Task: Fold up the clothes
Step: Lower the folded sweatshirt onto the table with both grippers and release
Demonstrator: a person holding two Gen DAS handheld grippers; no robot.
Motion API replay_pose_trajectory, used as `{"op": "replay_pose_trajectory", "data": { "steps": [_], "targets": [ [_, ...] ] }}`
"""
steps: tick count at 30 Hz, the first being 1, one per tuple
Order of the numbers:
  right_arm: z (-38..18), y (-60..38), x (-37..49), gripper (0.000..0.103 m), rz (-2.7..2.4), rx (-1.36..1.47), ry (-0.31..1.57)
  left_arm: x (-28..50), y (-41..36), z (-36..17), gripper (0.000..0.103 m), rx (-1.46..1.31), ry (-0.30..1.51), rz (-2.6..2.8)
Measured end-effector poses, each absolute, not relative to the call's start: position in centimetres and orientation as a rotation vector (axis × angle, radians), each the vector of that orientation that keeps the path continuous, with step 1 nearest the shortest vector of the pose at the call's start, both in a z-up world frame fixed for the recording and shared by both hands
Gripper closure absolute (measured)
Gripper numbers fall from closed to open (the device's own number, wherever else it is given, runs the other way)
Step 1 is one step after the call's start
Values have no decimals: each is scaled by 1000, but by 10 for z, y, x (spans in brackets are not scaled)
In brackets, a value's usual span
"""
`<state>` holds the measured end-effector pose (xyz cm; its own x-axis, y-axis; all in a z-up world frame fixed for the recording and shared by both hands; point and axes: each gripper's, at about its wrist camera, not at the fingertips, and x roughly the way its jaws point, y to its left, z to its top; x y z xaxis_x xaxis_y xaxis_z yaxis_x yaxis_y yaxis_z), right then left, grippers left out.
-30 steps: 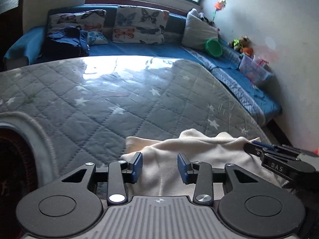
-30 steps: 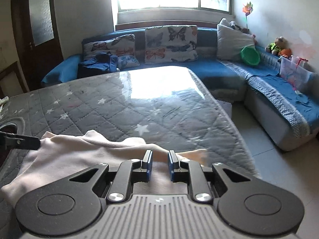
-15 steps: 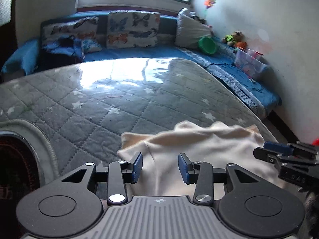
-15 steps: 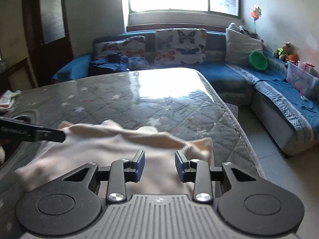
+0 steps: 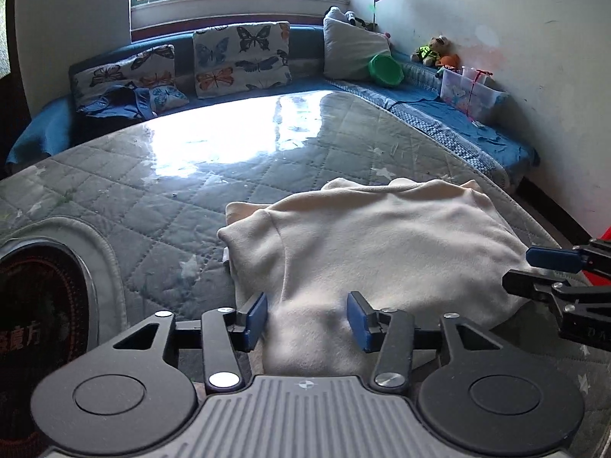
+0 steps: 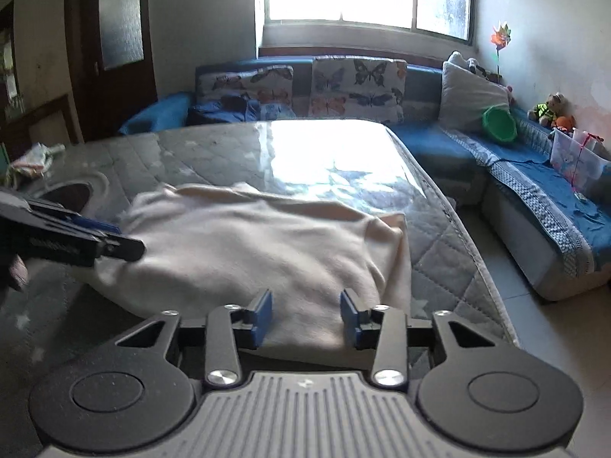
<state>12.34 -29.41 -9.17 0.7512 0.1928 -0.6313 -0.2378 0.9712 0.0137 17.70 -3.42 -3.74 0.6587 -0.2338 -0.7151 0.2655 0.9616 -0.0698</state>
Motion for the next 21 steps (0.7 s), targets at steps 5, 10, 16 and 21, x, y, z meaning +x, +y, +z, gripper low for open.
{"op": "replay_pose_trajectory", "data": {
  "steps": [5,10,16,21],
  "targets": [
    [-106,-290,128,56,224,-82,710,173,-31,-40,47,34,811,-273],
    [-105,-288,120,40,230,-57,691,163,-27,-38,42,32,812,-265],
    [-107,-283,111,20,216,-33,679,147,-24,-38,31,38,806,-265],
    [-107,-278,101,3,200,-35,659,132,-21,-34,20,34,782,-270]
  ]
}}
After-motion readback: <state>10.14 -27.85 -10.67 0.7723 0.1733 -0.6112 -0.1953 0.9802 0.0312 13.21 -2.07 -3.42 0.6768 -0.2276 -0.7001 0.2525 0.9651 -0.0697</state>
